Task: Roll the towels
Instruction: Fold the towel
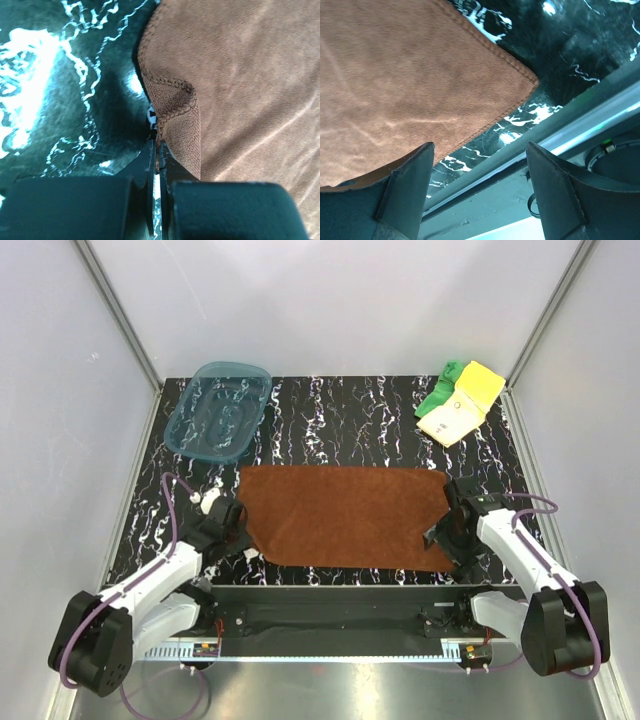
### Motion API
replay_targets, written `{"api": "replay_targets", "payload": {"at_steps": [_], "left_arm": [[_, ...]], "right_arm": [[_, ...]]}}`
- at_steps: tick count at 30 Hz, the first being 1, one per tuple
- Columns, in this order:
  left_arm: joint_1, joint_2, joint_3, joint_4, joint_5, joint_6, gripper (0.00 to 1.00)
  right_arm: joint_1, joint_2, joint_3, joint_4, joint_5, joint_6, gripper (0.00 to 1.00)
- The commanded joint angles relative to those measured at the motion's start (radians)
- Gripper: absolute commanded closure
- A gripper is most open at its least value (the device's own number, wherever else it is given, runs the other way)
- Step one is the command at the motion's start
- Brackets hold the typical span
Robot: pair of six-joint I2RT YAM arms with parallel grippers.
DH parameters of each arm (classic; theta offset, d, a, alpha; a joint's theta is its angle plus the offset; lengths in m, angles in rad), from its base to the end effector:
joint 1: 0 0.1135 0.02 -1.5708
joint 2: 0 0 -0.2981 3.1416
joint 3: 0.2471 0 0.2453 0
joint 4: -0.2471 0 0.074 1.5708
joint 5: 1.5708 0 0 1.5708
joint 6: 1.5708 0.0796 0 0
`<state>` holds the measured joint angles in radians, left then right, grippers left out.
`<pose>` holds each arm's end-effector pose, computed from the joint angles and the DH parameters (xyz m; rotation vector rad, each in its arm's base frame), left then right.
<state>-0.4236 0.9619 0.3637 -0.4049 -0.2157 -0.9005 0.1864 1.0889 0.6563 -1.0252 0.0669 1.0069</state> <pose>0.1542 -0.0508 0.1457 -0.6819 2.4636 -0.2400 0.1388 0.0208 0.1800 1.2060 2.7585 0.0123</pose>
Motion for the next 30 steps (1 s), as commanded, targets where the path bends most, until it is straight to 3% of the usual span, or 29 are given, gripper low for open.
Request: {"api": "replay_targets", "payload": {"at_steps": [1,3,6,9,14,30], "left_arm": [[0.017,0.014,-0.016,0.084,0.048,0.040,1.00],[0.026,0.020,-0.020,0.098,0.061,0.052,1.00],[0.036,0.031,-0.020,0.118,0.082,0.066,1.00],[0.052,0.046,-0.011,0.130,0.098,0.078,1.00],[0.083,0.055,0.009,0.130,0.130,0.098,1.00],[0.104,-0.002,0.210,-0.040,0.095,0.124,1.00]], "right_arm": [[0.012,0.022,0.034,-0.049,0.010,0.076,0.19],[0.012,0.003,0.031,-0.070,0.011,0.128,0.23],[0.012,-0.053,0.017,-0.088,0.017,0.215,0.39],[0.012,-0.047,0.034,-0.104,0.060,0.240,0.46],[0.019,0.075,0.071,-0.079,0.080,0.161,0.46],[0.030,-0.023,0.046,0.027,0.067,0.035,0.41]]}}
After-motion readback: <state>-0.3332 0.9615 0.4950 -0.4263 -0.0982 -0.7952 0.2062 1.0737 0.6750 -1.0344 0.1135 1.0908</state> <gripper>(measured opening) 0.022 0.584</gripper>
